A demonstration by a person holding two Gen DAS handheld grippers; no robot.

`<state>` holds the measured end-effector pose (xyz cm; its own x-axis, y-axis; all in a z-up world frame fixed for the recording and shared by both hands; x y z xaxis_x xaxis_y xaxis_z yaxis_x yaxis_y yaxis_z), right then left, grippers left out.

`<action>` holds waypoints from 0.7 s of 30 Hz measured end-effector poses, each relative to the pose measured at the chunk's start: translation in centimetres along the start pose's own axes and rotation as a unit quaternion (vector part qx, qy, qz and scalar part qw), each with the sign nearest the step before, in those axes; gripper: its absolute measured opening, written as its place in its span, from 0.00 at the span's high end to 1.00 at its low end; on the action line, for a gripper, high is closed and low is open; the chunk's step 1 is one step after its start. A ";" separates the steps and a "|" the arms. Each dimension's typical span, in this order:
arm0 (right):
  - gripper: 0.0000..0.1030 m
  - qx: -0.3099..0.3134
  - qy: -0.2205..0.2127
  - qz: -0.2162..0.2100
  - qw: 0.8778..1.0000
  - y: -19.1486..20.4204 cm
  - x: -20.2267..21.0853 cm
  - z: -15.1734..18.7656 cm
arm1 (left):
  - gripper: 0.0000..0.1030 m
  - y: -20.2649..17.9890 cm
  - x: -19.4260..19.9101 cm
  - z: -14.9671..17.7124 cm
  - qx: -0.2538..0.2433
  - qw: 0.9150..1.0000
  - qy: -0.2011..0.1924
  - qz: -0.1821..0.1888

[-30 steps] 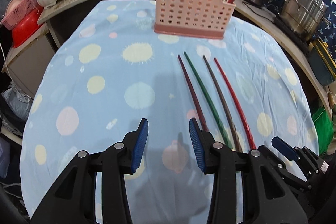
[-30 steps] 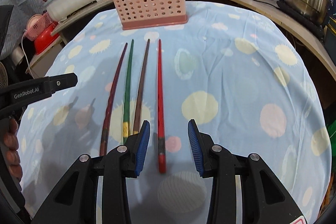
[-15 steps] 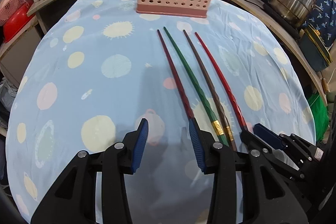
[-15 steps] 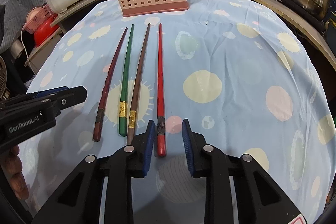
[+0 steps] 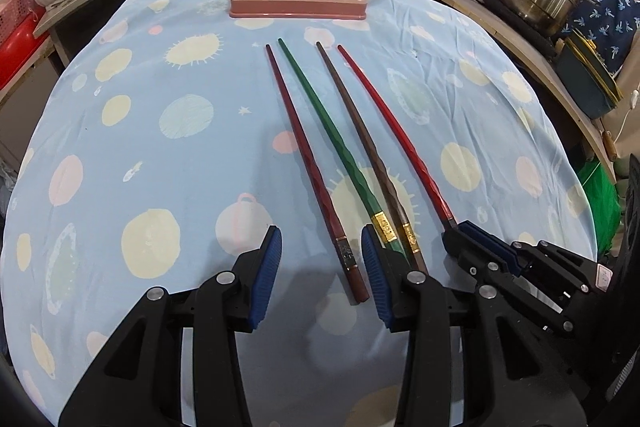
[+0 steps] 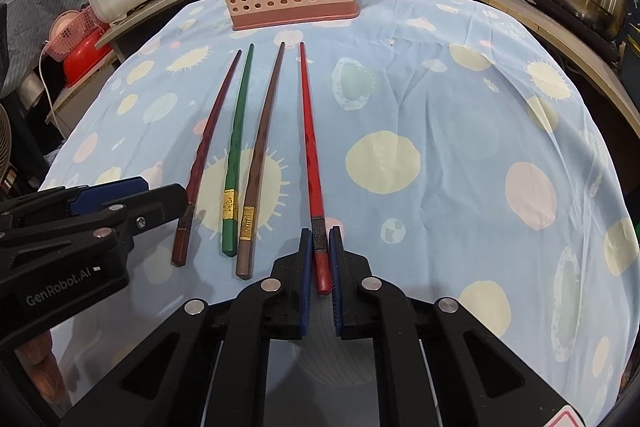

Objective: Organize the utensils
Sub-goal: 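Grasp the dark red chopstick with the left tool while the right tool grasps the red chopstick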

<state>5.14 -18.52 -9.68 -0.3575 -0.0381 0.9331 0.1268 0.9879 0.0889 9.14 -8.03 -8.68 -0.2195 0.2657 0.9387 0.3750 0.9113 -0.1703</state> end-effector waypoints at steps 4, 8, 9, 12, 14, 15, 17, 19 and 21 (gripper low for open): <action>0.92 -0.001 0.000 -0.001 1.000 0.0 0.0 0.0 | 0.62 -0.1 -0.8 0.3 0.001 1.000 0.010 0.004; 0.92 -0.001 0.000 -0.001 1.000 0.0 0.0 0.0 | 0.64 -0.1 -1.2 0.6 -0.005 1.000 0.009 -0.006; 0.92 -0.001 0.000 -0.001 1.000 0.0 0.0 0.0 | 0.68 -0.1 -1.2 0.6 -0.008 1.000 0.008 -0.008; 0.92 -0.001 0.000 -0.001 1.000 0.0 0.0 0.0 | 0.78 0.0 -1.2 0.6 -0.011 1.000 0.008 -0.008; 0.92 -0.001 0.000 -0.002 1.000 0.0 0.0 0.0 | 0.83 0.1 -1.2 0.6 -0.012 1.000 0.007 -0.006; 0.92 -0.001 0.000 -0.001 1.000 0.0 0.0 0.0 | 0.85 0.1 -1.2 0.7 -0.013 1.000 0.007 -0.005; 0.92 0.000 0.000 -0.001 1.000 0.0 0.0 0.1 | 0.88 0.2 -1.2 0.8 -0.016 1.000 0.006 -0.005; 0.92 -0.001 0.000 -0.002 1.000 0.0 0.0 0.1 | 0.89 0.1 -1.1 0.9 -0.019 1.000 0.005 -0.005; 0.92 -0.001 0.000 -0.003 1.000 0.0 0.0 0.1 | 0.90 0.2 -1.0 1.1 -0.019 1.000 0.006 -0.003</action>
<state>5.03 -18.46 -9.69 -0.3572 -0.0435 0.9330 0.1275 0.9873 0.0949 8.48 -7.78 -9.93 -0.2115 0.2555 0.9434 0.4076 0.9003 -0.1525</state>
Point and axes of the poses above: each gripper's, at about its wrist camera, not at the fingertips, and x roughly against the way its jaws point, y to its left, z to its underside, the point moved 7 cm from there along -x, roughly the way its jaws point, and after that the axes turned 12 degrees about y, right-handed, at the moved point
